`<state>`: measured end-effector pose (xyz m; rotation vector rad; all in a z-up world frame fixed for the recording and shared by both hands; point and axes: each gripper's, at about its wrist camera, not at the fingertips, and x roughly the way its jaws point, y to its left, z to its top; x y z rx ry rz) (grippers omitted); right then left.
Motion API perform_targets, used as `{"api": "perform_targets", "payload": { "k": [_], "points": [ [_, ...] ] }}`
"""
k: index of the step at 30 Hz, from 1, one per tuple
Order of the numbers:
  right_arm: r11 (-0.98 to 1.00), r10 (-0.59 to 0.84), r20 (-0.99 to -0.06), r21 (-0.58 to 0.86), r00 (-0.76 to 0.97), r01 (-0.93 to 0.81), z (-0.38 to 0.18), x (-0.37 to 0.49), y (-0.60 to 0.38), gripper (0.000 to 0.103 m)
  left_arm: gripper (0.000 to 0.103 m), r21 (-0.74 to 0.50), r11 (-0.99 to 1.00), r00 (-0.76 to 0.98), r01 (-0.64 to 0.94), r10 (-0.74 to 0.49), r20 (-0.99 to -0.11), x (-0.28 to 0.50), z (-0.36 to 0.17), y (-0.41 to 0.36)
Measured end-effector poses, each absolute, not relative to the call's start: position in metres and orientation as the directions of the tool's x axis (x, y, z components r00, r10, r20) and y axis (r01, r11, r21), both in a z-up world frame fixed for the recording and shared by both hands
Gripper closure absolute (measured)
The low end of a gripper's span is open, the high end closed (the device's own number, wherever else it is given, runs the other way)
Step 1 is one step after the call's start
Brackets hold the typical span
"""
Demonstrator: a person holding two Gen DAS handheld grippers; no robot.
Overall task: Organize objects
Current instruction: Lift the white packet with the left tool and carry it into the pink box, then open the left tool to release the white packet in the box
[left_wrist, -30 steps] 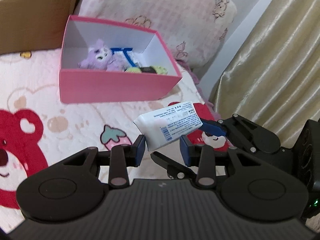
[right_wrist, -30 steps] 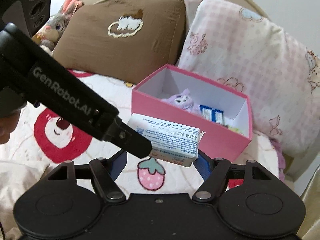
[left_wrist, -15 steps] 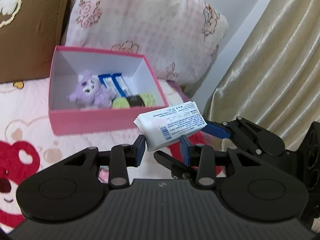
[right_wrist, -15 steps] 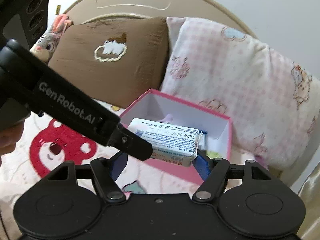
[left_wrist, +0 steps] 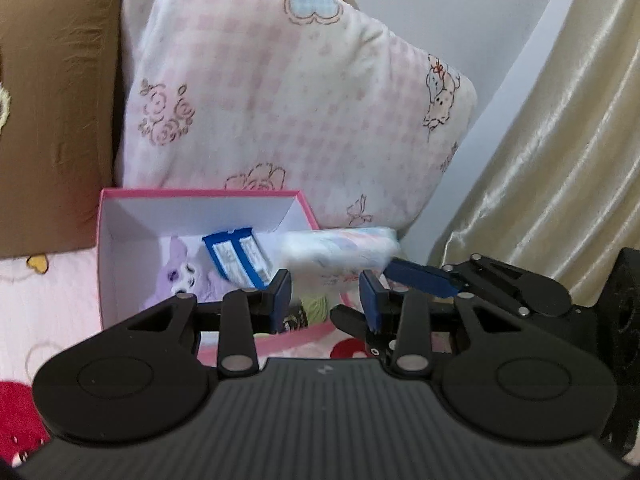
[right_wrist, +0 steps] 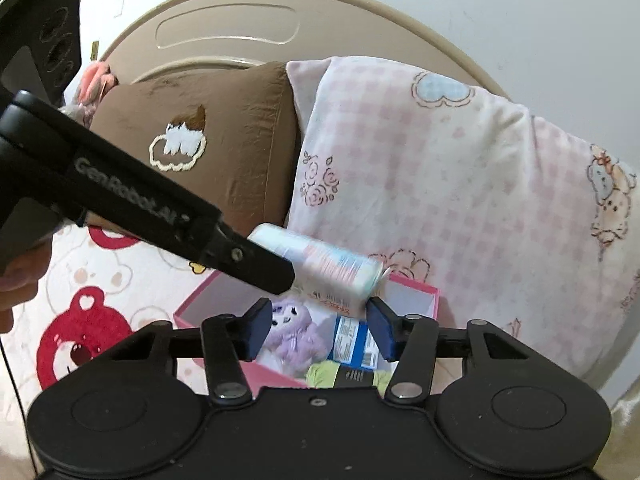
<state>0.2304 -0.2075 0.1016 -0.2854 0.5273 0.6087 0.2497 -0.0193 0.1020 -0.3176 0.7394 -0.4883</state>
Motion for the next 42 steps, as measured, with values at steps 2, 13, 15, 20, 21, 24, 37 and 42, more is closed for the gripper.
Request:
{"api": "perform_targets", "payload": {
  "k": [2, 13, 15, 20, 21, 24, 37, 42],
  "points": [
    [0.769, 0.498, -0.549, -0.077, 0.671, -0.634, 0.1, 0.241, -0.207, 0.057, 0.067, -0.478, 0.816, 0.602, 0.325, -0.568, -0.561, 0.264, 0.1, -0.023],
    [0.809, 0.479, -0.637, 0.052, 0.605, -0.586, 0.03, 0.306, -0.207, 0.063, 0.067, -0.424, 0.882, 0.581, 0.205, -0.458, -0.673, 0.319, 0.035, -0.031],
    [0.818, 0.481, -0.653, 0.095, 0.585, -0.567, 0.021, 0.312, -0.212, 0.063, 0.067, -0.405, 0.895, 0.569, 0.189, -0.436, -0.697, 0.321, 0.025, -0.029],
    [0.828, 0.472, -0.67, 0.115, 0.573, -0.548, 0.011, 0.313, -0.216, 0.062, 0.067, -0.393, 0.906, 0.552, 0.156, -0.41, -0.726, 0.318, 0.009, -0.023],
    [0.828, 0.472, -0.67, 0.116, 0.572, -0.548, 0.012, 0.312, -0.215, 0.062, 0.067, -0.394, 0.906, 0.55, 0.153, -0.409, -0.728, 0.317, 0.007, -0.022],
    [0.827, 0.47, -0.674, 0.111, 0.569, -0.552, 0.014, 0.306, -0.212, 0.061, 0.067, -0.394, 0.907, 0.546, 0.148, -0.407, -0.732, 0.312, 0.007, -0.02],
    [0.845, 0.45, -0.674, 0.107, 0.587, -0.525, 0.048, 0.253, -0.21, 0.04, 0.052, -0.284, 0.95, 0.572, 0.133, -0.307, -0.761, 0.262, 0.042, -0.015],
    [0.839, 0.461, -0.673, 0.116, 0.579, -0.532, 0.064, 0.228, -0.208, 0.037, 0.034, -0.26, 0.96, 0.569, 0.103, -0.271, -0.777, 0.235, 0.057, -0.01]
  ]
}}
